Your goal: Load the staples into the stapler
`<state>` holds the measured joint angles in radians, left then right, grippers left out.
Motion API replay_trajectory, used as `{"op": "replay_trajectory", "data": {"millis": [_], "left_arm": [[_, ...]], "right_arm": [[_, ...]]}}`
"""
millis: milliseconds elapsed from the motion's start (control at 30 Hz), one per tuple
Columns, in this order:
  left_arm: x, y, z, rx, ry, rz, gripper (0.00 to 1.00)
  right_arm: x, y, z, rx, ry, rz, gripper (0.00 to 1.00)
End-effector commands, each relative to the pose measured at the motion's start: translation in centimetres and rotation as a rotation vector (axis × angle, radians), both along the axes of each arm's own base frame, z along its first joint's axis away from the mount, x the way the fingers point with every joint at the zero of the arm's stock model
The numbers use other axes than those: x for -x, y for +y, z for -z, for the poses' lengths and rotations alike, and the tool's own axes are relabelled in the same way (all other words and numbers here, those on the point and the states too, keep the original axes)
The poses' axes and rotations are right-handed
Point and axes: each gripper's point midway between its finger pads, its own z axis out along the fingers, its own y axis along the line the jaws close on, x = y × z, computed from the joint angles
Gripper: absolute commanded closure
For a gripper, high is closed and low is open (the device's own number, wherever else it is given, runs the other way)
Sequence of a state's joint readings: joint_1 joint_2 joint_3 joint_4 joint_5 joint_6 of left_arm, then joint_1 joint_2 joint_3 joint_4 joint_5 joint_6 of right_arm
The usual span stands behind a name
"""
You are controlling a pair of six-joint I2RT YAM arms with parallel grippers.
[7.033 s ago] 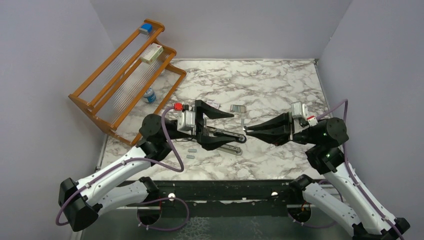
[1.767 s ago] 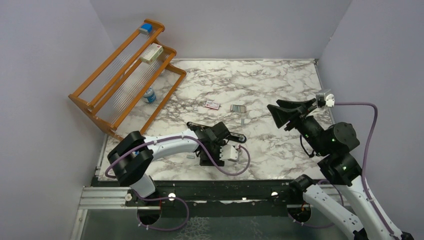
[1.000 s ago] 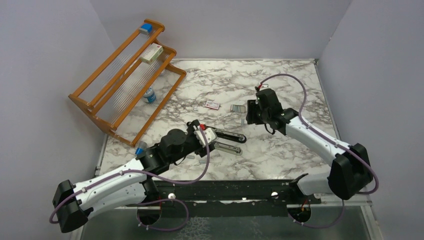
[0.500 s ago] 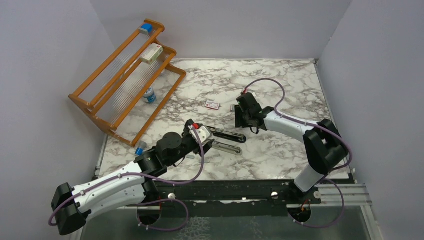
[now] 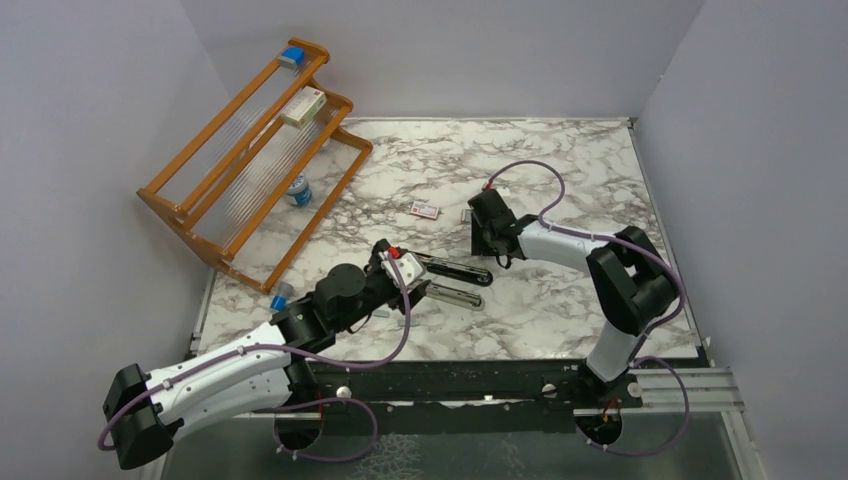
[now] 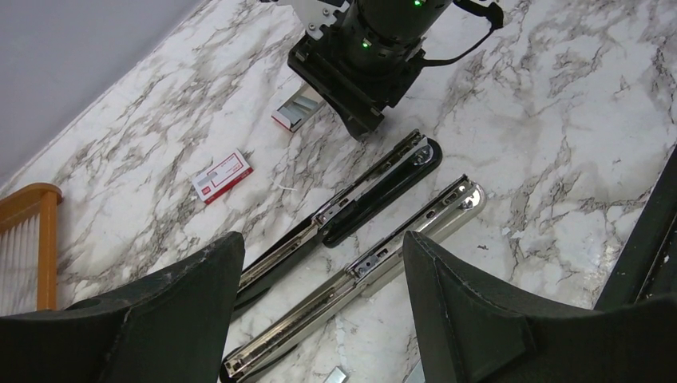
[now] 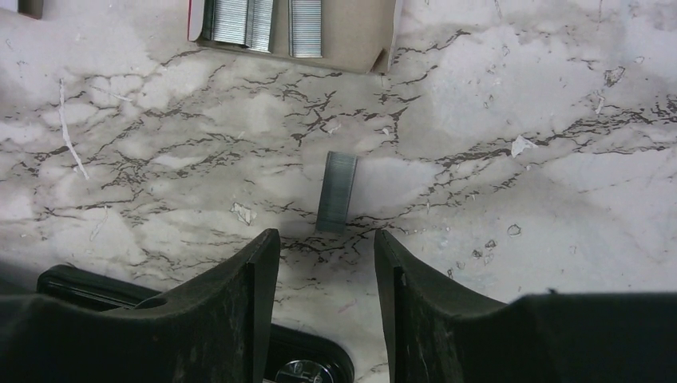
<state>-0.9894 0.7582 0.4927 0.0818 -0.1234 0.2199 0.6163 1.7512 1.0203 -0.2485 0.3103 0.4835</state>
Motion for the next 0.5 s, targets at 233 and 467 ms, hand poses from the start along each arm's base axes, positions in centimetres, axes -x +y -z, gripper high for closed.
{"op": "replay_trajectory", "data": {"millis": [233,467], "left_arm": [[-0.2,-0.5,-1.9,0.044,-0.022,0.006,0.24],[-0.2,-0.4,-2.0,0.046,-0.026,0.005,0.24]], "right_arm": [[-0.8,-0.3,0.8,0.03,-0.022,0.043,0.62],[-0.3,-1.0,1.8,0.067,0.002,0.049,0.71]]}}
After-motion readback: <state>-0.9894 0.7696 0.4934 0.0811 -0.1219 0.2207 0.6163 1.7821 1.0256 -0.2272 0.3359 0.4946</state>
